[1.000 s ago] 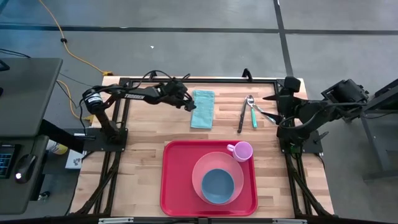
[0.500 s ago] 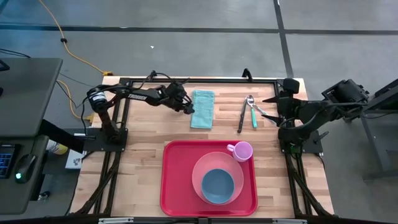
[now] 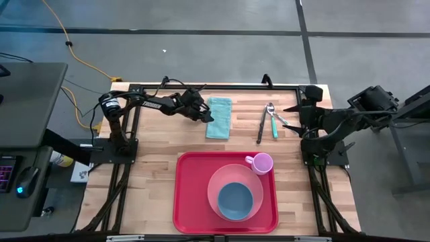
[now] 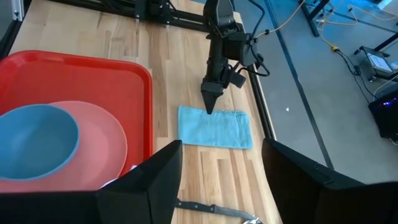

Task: Set up tray
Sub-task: Put the blue napkin on the red tray beside the pink plate

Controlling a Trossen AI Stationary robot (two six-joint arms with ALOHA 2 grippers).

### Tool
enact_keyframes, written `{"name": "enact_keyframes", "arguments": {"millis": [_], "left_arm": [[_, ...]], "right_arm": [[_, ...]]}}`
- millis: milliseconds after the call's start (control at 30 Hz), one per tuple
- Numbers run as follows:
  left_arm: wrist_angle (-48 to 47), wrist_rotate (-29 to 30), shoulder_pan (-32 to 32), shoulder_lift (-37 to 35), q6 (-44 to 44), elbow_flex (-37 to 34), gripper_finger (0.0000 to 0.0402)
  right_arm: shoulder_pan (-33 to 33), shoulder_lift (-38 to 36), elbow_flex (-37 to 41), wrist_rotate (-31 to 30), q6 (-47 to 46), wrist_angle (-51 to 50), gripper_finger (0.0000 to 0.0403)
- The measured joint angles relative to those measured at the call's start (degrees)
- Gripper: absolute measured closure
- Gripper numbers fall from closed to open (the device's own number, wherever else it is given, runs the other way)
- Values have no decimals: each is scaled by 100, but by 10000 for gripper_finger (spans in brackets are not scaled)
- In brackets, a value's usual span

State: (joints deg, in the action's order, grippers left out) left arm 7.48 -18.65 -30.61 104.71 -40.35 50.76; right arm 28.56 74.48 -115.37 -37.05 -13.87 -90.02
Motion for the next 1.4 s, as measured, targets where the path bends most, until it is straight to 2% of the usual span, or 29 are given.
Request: {"name": "enact_keyframes", "arguments": {"millis": [533, 833, 1233, 1333, 1400], "left_arm": [[130, 187, 116, 28, -193, 101, 39], [182, 303, 181, 28, -199, 98, 39], [480, 172, 256, 573, -194, 527, 39], [439, 238, 256, 585, -195, 573, 54], [387, 295, 256, 587, -166, 575, 81]], "right_arm": [[9, 2, 0, 66, 83, 1, 202], [438, 2, 0, -159, -35, 0, 202], [638, 2, 0, -288, -129, 0, 202], [638, 2, 0, -259, -129, 1, 202], [638, 2, 0, -254, -129, 0, 202]]}}
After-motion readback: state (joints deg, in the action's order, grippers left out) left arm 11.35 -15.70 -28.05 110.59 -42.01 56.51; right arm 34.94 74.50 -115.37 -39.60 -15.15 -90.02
